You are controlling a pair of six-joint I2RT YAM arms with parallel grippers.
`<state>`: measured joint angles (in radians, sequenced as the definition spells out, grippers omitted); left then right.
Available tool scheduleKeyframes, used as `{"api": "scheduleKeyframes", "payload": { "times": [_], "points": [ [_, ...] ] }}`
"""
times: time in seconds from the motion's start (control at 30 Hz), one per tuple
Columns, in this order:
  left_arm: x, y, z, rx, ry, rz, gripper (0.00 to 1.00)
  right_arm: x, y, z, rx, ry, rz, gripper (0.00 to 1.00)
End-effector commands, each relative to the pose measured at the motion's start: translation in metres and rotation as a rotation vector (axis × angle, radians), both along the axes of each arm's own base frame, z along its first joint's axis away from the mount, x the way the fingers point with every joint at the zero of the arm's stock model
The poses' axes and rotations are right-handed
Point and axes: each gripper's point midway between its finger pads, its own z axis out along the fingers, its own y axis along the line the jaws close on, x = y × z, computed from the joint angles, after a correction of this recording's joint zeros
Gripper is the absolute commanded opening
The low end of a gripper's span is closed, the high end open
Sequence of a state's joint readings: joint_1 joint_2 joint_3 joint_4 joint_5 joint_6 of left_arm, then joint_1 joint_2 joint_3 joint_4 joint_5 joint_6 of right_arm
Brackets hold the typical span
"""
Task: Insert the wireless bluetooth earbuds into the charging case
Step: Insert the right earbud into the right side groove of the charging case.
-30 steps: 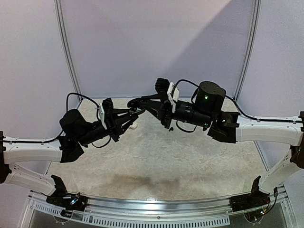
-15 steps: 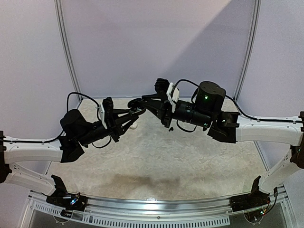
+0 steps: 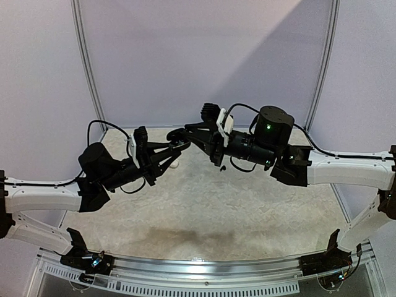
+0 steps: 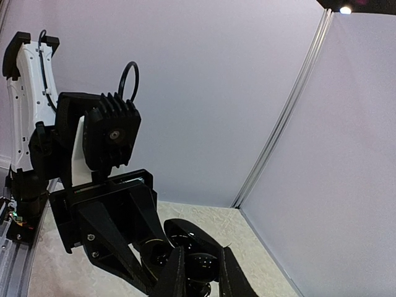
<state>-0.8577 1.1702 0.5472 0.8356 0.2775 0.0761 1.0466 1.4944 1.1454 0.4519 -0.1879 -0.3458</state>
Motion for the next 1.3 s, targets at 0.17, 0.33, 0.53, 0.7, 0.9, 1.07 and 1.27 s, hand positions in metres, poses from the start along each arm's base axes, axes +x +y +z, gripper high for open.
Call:
{"api": "scheduleKeyframes", "payload": {
  "times": [0.17,0.33,0.53,0.7,0.9,1.07,1.27],
  "points": [
    [-0.003,-0.003,0.012,-0.053,0.0,-0.004,0.0,0.006,0.005,-0.006,-0.037,-0.003,-0.021,0.0],
    [-0.003,-0.003,0.013,-0.055,-0.007,-0.003,0.0,0.008,0.006,-0.006,-0.036,-0.013,-0.03,0.04],
    [-0.001,-0.003,0.014,-0.062,-0.006,0.002,0.0,0.01,0.008,-0.008,-0.046,-0.009,-0.036,0.11],
    [0.0,-0.002,0.016,-0.067,-0.002,0.007,0.0,0.011,0.01,-0.012,-0.064,0.001,-0.033,0.15],
    [0.0,-0.001,0.015,-0.065,0.005,0.01,0.0,0.012,0.012,-0.013,-0.077,0.015,-0.036,0.16],
    [0.0,0.0,0.015,-0.066,0.007,0.013,0.0,0.011,0.015,-0.017,-0.11,0.017,-0.038,0.16],
    [0.002,0.002,0.014,-0.071,0.018,0.026,0.0,0.009,0.014,-0.015,-0.113,0.013,-0.04,0.19]
  ]
}}
